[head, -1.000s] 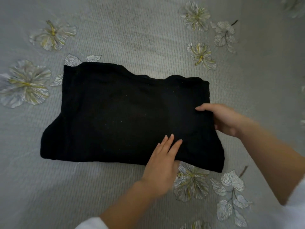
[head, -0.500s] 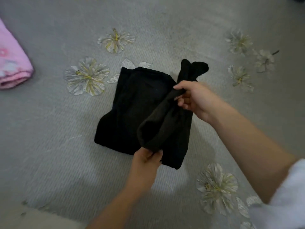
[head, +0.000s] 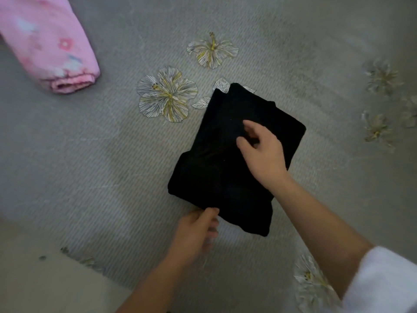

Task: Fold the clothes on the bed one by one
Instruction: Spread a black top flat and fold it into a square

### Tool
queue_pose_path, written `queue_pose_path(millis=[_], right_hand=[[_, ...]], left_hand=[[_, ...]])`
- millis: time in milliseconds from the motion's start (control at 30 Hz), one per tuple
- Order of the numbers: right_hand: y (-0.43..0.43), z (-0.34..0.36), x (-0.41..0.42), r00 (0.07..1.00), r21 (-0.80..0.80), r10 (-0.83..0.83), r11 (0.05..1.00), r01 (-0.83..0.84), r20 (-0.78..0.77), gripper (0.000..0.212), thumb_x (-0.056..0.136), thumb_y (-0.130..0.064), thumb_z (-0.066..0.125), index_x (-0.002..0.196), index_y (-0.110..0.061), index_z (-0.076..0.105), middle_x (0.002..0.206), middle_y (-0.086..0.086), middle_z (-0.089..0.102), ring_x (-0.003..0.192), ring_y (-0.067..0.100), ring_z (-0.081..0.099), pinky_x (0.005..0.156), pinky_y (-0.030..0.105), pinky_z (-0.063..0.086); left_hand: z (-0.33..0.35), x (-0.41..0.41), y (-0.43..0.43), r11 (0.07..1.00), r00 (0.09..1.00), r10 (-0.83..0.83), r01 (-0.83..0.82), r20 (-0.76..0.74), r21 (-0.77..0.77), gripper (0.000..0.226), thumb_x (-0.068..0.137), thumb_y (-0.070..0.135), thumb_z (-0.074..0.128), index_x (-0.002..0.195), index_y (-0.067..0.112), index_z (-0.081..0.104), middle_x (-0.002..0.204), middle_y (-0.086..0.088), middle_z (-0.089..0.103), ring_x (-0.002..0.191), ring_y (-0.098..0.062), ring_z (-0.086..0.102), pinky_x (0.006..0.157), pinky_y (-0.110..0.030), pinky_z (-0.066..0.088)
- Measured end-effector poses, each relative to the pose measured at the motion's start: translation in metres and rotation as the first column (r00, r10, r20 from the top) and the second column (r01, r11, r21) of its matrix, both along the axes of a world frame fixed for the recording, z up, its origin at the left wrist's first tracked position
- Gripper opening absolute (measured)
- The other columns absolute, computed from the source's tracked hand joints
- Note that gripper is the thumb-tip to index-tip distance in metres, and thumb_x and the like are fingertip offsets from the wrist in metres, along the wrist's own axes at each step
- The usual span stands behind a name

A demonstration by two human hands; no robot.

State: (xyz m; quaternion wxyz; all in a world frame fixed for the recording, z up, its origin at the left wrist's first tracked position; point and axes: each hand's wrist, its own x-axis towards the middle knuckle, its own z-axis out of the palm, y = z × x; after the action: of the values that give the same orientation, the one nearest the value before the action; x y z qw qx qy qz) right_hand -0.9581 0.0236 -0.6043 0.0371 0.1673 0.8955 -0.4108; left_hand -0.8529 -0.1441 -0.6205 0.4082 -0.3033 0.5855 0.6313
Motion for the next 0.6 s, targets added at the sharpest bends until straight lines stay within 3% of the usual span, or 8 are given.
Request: queue_pose_path(millis=[67,133,200,267,367,433,500,600], right_hand=[[0.007,-0.01,0.021,0.986,0.19,0.164,0.969,-0.157,-0.02,0.058,0.088,-0.039,0.061,0.141,-0.021,0.045,0.141,0.0,0.048,0.132,0.015,0.04,0.109,0.033,0.032],[0.007,-0.023,0.034,0.936,0.338,0.31,0.874,-0.35,0.168,0.074,0.083,-0.06,0.055,0.147,-0.033,0.031,0.156,-0.001,0.026,0.145,0.019,0.015,0.115,0.041,0.014],[0.006,-0.035,0.035,0.892,0.371,0.311,0.826,-0.425,0.329,0.089,0.072,-0.079,0.044,0.148,-0.044,0.015,0.161,-0.005,0.006,0.147,0.019,-0.004,0.116,0.048,0.002],[0.007,-0.042,0.029,0.898,0.369,0.252,0.846,-0.385,0.36,0.099,0.062,-0.089,0.039,0.147,-0.048,0.009,0.161,-0.007,0.0,0.147,0.02,-0.01,0.114,0.052,-0.002],[0.009,-0.044,0.029,0.966,0.366,0.11,0.91,-0.193,0.236,0.087,0.071,-0.082,0.043,0.145,-0.045,0.02,0.159,-0.005,0.008,0.145,0.02,0.001,0.113,0.051,0.003],[0.018,-0.044,0.04,0.98,0.36,-0.169,0.925,0.121,0.104,0.073,0.081,-0.065,0.052,0.143,-0.033,0.031,0.154,0.001,0.021,0.141,0.023,0.015,0.111,0.05,0.014],[0.035,-0.042,0.054,0.893,0.29,-0.435,0.874,0.389,0.113,0.075,0.082,-0.049,0.064,0.143,-0.021,0.031,0.147,0.007,0.026,0.135,0.029,0.027,0.11,0.049,0.024],[0.06,-0.035,0.068,0.781,0.157,-0.557,0.83,0.535,0.281,0.083,0.079,-0.039,0.075,0.143,-0.012,0.029,0.142,0.014,0.037,0.127,0.029,0.042,0.107,0.045,0.038]], left_hand=[[-0.001,-0.003,0.0,1.0,1.0,0.018,-0.018,0.025,-0.014,0.037,0.081,0.05,0.062,0.08,0.014,0.061,0.075,-0.003,0.064,0.066,-0.017,0.06,0.057,-0.027,0.046],[-0.001,-0.008,0.002,0.994,0.994,0.105,-0.105,0.039,-0.007,0.036,0.082,0.051,0.062,0.082,0.015,0.062,0.078,-0.003,0.067,0.068,-0.018,0.062,0.06,-0.028,0.048],[-0.001,-0.014,0.006,0.976,0.976,0.219,-0.219,0.004,0.012,0.021,0.085,0.049,0.061,0.093,0.03,0.064,0.09,0.005,0.073,0.078,-0.014,0.07,0.064,-0.026,0.055],[0.001,-0.02,0.009,0.947,0.948,0.316,-0.313,-0.03,0.065,0.02,0.086,0.044,0.062,0.103,0.034,0.062,0.098,0.007,0.073,0.085,-0.009,0.071,0.063,-0.022,0.055],[0.004,-0.025,0.011,0.914,0.92,0.392,-0.387,-0.021,0.119,0.026,0.089,0.039,0.061,0.113,0.029,0.061,0.098,0.005,0.074,0.088,-0.011,0.071,0.063,-0.023,0.057],[0.007,-0.027,0.011,0.912,0.915,0.402,-0.398,-0.025,0.097,0.034,0.092,0.039,0.058,0.123,0.026,0.057,0.106,0.003,0.072,0.094,-0.013,0.07,0.073,-0.026,0.057],[0.007,-0.028,0.01,0.913,0.914,0.404,-0.401,-0.039,0.071,0.042,0.094,0.036,0.056,0.133,0.021,0.052,0.113,0.003,0.067,0.1,-0.013,0.067,0.079,-0.027,0.054],[0.007,-0.026,0.012,0.922,0.921,0.386,-0.383,-0.051,0.062,0.043,0.096,0.035,0.054,0.136,0.02,0.049,0.111,0.005,0.066,0.101,-0.014,0.065,0.084,-0.029,0.054]])
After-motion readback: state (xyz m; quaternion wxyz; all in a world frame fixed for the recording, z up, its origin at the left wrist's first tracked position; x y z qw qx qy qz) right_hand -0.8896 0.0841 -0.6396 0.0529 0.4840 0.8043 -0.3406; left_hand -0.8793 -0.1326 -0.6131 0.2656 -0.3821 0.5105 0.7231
